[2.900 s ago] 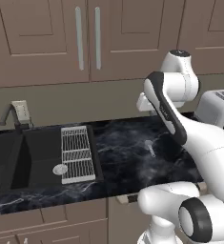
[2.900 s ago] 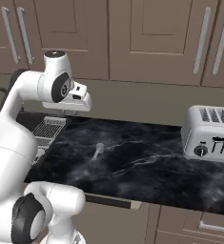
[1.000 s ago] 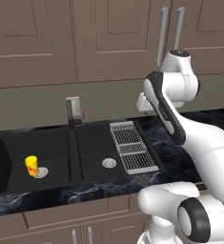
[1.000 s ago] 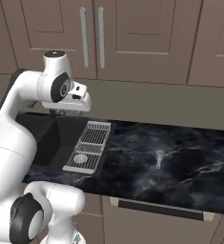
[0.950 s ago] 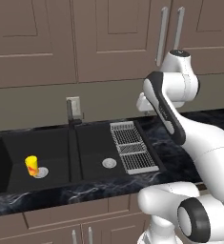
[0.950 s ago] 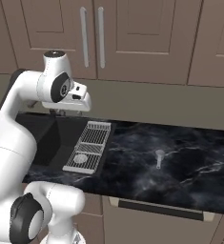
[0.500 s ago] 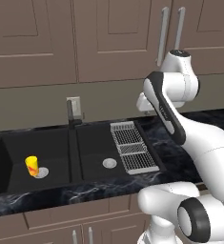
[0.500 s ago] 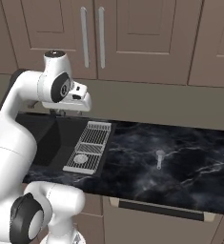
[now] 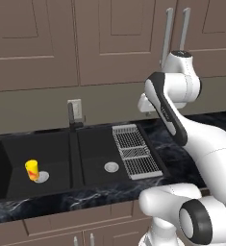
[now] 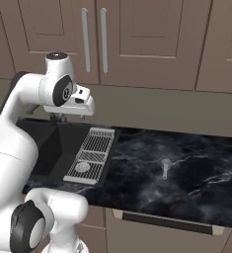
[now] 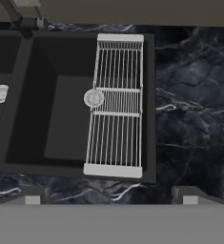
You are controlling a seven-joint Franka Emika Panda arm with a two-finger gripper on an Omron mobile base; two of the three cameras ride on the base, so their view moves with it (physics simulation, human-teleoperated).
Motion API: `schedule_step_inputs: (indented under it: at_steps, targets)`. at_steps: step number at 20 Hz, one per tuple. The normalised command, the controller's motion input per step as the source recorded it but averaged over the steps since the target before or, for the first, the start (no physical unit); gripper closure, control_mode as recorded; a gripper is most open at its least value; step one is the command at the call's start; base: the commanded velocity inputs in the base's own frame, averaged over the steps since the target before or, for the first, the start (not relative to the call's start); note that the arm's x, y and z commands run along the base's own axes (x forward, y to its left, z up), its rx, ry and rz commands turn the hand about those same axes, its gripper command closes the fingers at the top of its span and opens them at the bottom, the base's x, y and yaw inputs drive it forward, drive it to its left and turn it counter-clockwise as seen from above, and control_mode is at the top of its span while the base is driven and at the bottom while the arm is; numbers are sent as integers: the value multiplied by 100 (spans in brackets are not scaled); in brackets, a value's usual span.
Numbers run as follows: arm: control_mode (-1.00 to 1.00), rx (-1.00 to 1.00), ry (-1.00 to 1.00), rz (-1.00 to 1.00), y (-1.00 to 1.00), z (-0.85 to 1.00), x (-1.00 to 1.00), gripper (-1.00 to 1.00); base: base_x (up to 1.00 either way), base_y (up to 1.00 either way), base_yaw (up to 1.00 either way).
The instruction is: Move any existing items from the left basin to the right basin for drying. Then move the measuring cup from the counter to the left basin of the sink for washing.
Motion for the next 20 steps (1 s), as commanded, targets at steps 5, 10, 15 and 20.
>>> schedule_step_inputs:
  at_steps: [5,10,15,20]
  targets:
    - [100,0,0,0,0,0,0,-100,21,5,0]
    - [100,0,0,0,0,0,0,-100,0,0,0]
    - [100,0,0,0,0,0,0,-100,-1,0,0]
    - [-100,0,0,0,16,-6,-17,-100,0,0,0]
